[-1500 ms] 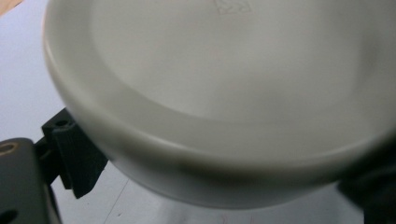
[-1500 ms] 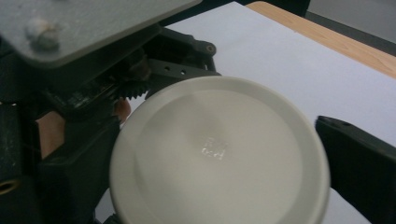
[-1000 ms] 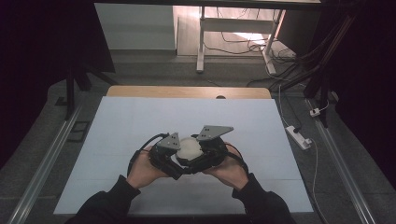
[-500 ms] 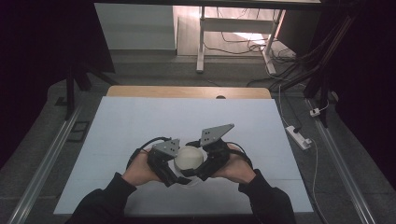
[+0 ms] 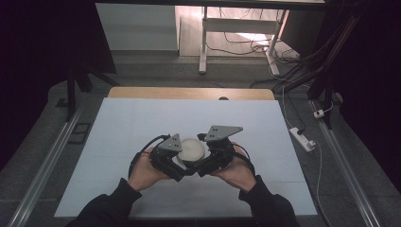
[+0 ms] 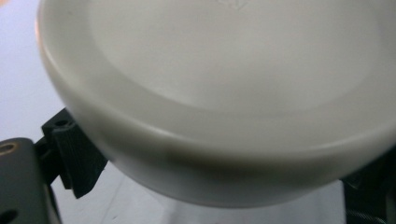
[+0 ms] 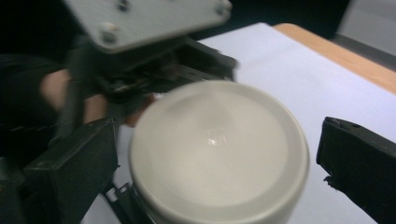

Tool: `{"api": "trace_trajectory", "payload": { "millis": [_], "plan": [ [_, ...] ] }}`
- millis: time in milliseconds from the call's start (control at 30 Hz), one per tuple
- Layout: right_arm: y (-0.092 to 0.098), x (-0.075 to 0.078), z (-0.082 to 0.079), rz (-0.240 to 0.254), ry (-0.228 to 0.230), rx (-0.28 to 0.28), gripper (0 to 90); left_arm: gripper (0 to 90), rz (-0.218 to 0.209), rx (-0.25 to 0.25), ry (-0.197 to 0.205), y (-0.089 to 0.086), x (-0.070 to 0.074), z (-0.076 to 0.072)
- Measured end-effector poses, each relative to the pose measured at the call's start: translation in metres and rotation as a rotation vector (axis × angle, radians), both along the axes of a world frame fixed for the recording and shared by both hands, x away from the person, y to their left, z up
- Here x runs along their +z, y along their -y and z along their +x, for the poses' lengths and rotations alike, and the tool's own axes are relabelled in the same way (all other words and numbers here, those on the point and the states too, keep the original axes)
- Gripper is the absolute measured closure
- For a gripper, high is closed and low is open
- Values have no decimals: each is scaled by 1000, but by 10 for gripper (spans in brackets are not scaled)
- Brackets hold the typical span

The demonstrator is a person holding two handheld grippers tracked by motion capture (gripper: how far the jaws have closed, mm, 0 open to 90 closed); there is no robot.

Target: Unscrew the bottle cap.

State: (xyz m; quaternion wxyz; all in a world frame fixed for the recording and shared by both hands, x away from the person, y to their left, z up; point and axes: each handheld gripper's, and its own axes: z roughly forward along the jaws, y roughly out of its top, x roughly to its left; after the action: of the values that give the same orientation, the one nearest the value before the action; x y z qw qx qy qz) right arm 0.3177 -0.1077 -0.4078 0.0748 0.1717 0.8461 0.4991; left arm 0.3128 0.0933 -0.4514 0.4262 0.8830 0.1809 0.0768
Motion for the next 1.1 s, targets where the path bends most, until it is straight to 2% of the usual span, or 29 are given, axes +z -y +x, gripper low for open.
{"api": "trace_trajectory", "payload": {
  "millis": [133, 233, 333, 500, 567, 700, 800, 1100],
  "plan": [
    [-4, -4, 0, 12, -1, -84, 0, 77, 7, 52, 5, 2, 2, -1],
    [-7, -7, -1, 2, 4, -104, 0, 77, -1, 65, 0, 3, 3, -2],
    [-10, -9, -3, -9, 28, -113, 22, 78, 13, 76, 9, 5, 4, -4],
    [-12, -8, -8, -11, 66, -111, 70, 78, 2, 56, -3, 4, 4, -2],
    [-11, -8, -8, -8, 64, -103, 71, 78, 1, 27, -6, 2, 5, -1],
    [-8, -6, -5, 2, 31, -44, 73, 78, -40, -35, -31, -2, 4, 0],
    [-4, -4, -2, 10, 10, 18, 73, 78, -33, -91, -35, -4, 5, 1],
    [5, -1, 1, 26, -36, 210, 73, 77, -50, -253, -52, -5, 6, -1]
  ]
}}
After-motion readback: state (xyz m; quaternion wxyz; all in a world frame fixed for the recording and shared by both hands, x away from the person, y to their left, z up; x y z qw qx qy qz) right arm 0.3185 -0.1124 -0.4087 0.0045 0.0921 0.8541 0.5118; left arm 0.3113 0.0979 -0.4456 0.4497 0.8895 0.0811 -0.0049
